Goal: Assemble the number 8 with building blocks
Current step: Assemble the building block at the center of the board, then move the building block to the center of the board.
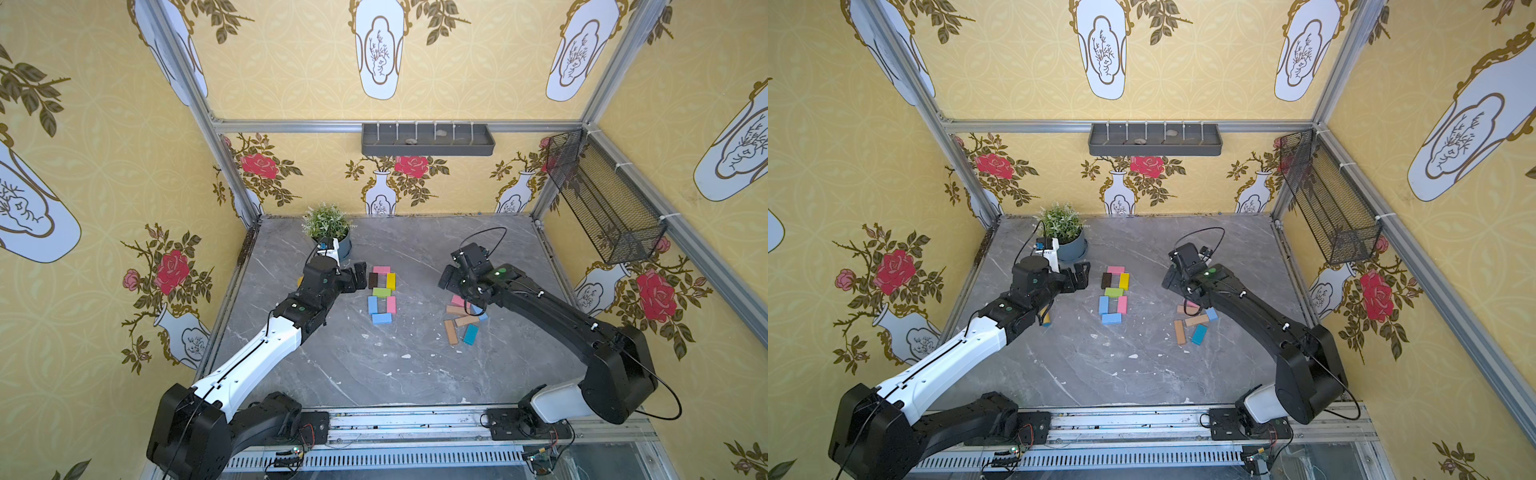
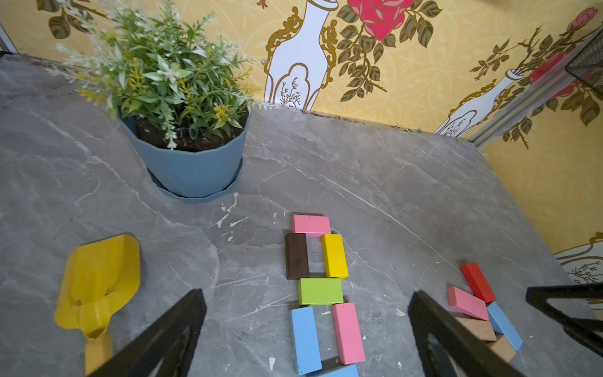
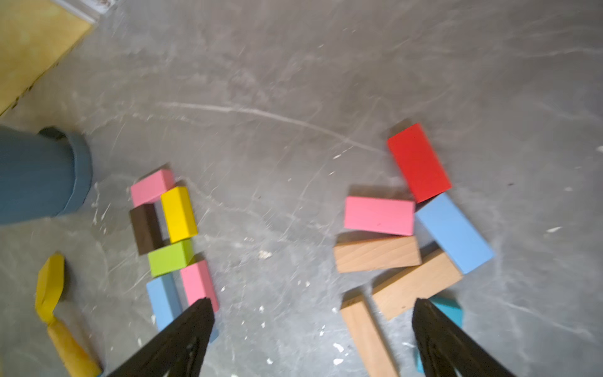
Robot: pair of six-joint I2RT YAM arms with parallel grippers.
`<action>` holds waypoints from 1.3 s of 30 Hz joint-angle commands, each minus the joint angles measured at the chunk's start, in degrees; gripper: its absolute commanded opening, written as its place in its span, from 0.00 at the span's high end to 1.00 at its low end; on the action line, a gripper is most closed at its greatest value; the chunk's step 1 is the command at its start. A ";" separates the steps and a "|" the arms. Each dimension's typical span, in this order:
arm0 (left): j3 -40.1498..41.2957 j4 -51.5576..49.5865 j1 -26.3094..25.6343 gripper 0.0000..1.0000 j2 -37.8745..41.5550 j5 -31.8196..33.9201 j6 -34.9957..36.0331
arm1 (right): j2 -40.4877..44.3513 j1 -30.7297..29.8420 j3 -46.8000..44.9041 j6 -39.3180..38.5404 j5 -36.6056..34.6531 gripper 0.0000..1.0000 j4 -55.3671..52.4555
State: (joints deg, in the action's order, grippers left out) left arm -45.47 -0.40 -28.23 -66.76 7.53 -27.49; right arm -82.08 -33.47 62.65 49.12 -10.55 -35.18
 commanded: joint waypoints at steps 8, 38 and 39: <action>-4.84 3.24 -5.86 0.00 -7.17 0.37 3.47 | -1.93 15.14 -2.97 -7.13 5.66 0.03 1.84; -1.46 10.82 -7.54 0.00 -9.93 6.53 9.08 | -21.48 18.20 3.80 -17.20 10.63 0.31 5.46; -1.47 10.86 -7.53 0.00 -9.97 6.61 9.14 | -21.85 18.20 3.95 -17.36 10.64 0.32 5.38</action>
State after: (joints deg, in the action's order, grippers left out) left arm -47.29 8.91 -35.79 -76.38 13.30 -19.29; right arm -103.18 -15.29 66.13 33.04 -0.34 -29.91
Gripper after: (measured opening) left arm 0.998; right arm 0.683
